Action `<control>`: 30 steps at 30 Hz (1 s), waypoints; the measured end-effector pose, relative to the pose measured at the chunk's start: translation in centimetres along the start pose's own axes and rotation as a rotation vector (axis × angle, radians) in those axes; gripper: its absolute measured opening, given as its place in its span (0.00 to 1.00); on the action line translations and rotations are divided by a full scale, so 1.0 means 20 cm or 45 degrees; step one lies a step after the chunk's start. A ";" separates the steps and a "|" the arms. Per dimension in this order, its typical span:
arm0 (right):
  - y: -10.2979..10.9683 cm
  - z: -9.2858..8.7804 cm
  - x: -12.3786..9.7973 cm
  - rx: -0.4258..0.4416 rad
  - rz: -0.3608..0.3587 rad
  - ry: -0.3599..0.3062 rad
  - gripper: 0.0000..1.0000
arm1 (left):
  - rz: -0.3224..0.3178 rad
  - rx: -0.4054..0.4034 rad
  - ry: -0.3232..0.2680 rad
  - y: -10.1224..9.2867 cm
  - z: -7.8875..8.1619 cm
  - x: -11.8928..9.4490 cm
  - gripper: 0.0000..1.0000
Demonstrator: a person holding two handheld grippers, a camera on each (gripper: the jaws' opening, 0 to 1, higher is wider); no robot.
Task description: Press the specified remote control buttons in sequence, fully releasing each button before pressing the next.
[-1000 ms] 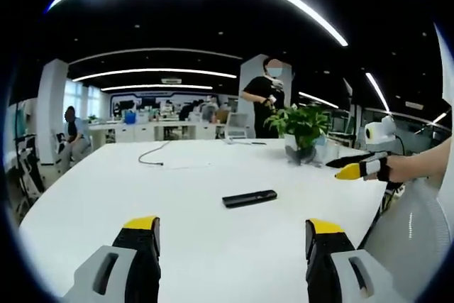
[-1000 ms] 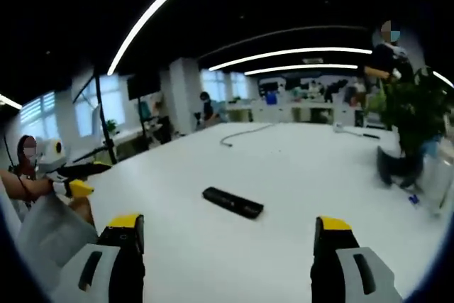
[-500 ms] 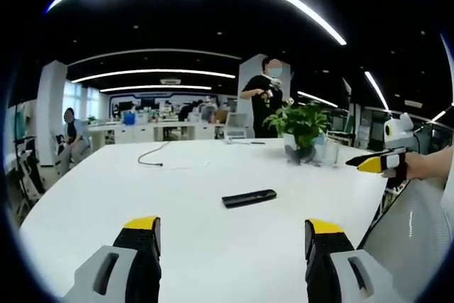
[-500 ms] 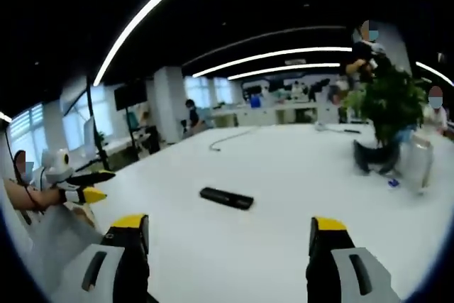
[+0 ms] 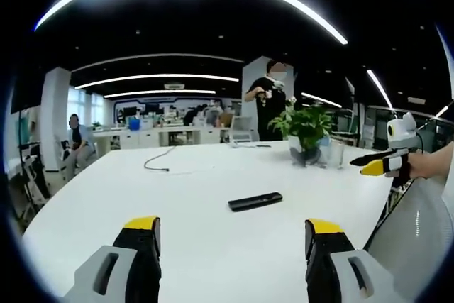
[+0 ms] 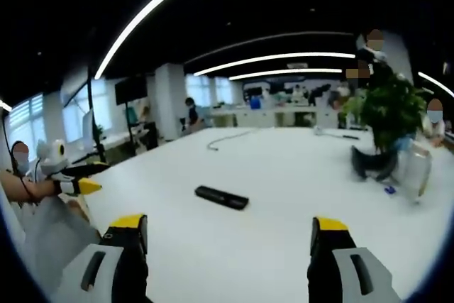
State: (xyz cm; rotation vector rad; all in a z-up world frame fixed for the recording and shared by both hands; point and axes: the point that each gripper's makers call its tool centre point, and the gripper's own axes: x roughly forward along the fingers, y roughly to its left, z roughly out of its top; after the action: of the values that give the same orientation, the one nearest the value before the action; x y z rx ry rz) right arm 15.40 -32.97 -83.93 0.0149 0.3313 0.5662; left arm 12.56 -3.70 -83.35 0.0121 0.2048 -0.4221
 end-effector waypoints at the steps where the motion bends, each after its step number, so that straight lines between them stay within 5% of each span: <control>1: -0.01 0.00 0.00 -0.003 -0.004 0.000 0.94 | 0.009 -0.014 0.001 0.01 0.00 0.00 0.87; 30: -0.02 0.00 -0.02 -0.005 -0.034 0.001 0.91 | -0.003 0.000 -0.030 0.00 0.02 0.00 0.87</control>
State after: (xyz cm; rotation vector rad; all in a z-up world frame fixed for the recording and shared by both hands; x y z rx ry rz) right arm 15.37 -33.56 -83.87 0.0067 0.3311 0.5403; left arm 12.59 -3.68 -83.04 0.0066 0.1815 -0.4241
